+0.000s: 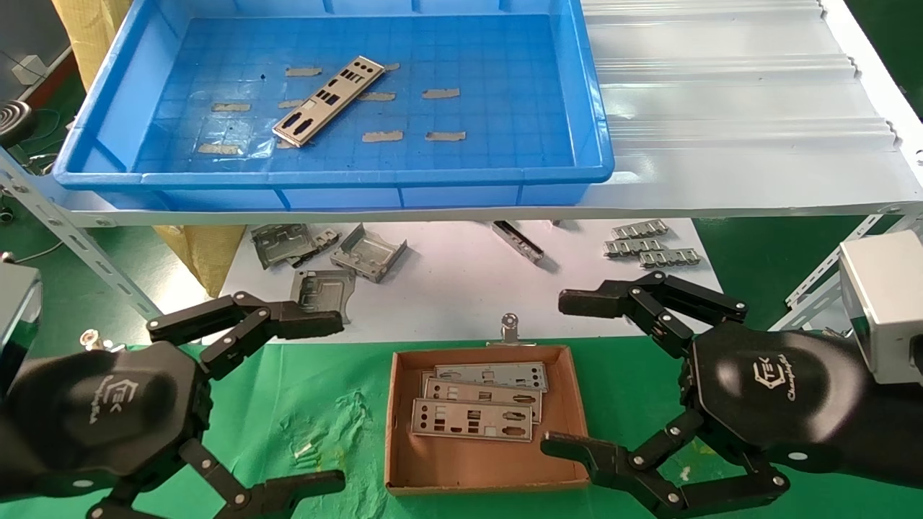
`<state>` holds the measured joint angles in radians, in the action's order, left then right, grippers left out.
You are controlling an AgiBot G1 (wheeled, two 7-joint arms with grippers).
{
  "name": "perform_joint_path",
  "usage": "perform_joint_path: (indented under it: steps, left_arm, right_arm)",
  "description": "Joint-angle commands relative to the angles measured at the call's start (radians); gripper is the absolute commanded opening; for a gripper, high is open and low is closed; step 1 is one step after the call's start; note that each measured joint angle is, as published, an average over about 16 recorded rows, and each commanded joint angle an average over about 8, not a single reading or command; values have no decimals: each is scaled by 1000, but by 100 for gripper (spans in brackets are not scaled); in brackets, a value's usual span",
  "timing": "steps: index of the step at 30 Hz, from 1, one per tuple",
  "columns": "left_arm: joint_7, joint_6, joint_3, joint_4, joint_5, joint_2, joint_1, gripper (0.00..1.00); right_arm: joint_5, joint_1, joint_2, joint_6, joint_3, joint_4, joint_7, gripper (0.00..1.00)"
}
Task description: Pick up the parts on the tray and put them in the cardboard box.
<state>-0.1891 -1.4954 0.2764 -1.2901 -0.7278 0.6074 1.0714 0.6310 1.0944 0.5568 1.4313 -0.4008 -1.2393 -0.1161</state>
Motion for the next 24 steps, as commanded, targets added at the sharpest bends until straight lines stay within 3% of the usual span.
perform_joint_path:
  steps: [1,24]
  left_arm:
    - [0,0,1,2,-1,1,1,100]
    - [2,0,4,7,-3,4,3,100]
  right_arm:
    - [0,0,0,0,0,0,0,100]
    - [0,0,0,0,0,0,0,100]
